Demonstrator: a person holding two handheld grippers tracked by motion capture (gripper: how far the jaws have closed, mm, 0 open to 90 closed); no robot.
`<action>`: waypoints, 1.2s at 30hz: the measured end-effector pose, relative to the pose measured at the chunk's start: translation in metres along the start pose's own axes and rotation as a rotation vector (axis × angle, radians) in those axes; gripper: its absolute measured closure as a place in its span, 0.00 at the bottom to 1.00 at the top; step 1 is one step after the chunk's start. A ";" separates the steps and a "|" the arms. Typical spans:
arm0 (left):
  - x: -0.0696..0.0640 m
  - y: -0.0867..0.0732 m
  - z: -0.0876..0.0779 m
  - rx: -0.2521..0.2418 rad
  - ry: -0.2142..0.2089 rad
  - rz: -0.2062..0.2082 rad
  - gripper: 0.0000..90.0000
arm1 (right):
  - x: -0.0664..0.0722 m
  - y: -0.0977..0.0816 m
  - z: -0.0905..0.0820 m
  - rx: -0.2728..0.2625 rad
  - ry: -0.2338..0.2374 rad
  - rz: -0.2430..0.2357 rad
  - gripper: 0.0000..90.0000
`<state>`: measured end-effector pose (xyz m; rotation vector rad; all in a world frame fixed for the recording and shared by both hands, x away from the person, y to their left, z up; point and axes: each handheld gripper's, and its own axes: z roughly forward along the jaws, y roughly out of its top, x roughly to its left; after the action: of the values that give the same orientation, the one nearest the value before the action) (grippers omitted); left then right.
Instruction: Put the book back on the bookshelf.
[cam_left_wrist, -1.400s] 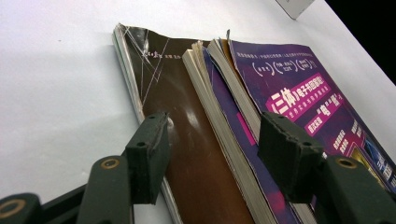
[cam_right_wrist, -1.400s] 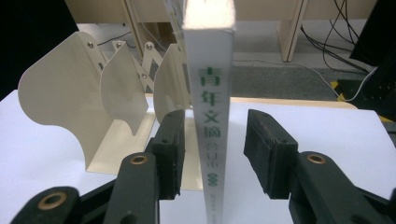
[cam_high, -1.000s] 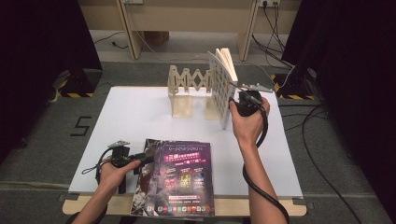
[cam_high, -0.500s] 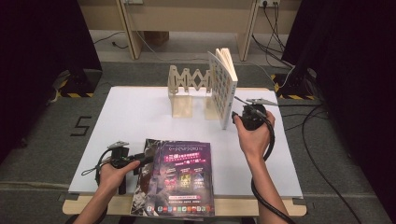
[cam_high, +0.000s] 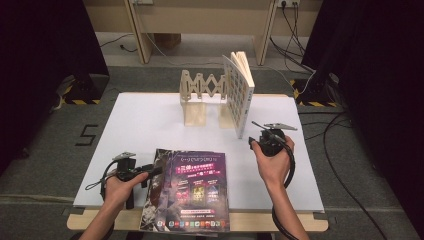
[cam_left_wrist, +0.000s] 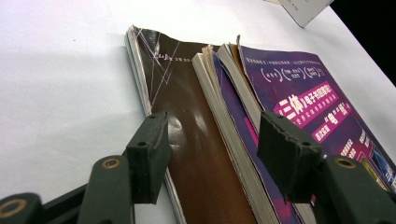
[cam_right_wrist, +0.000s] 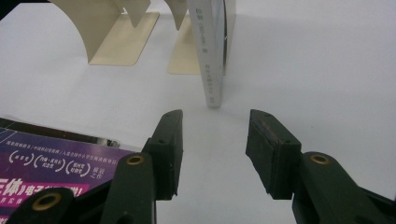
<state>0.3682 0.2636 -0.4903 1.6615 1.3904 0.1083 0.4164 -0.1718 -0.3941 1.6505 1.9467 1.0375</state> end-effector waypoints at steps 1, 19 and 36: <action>0.000 0.000 0.000 -0.001 0.000 -0.001 0.47 | 0.000 -0.002 0.000 0.005 0.000 -0.001 0.62; -0.011 0.006 0.006 -0.007 -0.007 -0.004 0.49 | 0.006 -0.051 0.007 0.111 0.051 -0.017 0.61; -0.036 0.011 0.028 0.055 -0.033 0.056 0.52 | 0.040 -0.062 0.035 0.205 0.134 -0.058 0.60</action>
<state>0.3799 0.2193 -0.4811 1.7400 1.3332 0.0749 0.3901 -0.1253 -0.4557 1.6547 2.2401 0.9777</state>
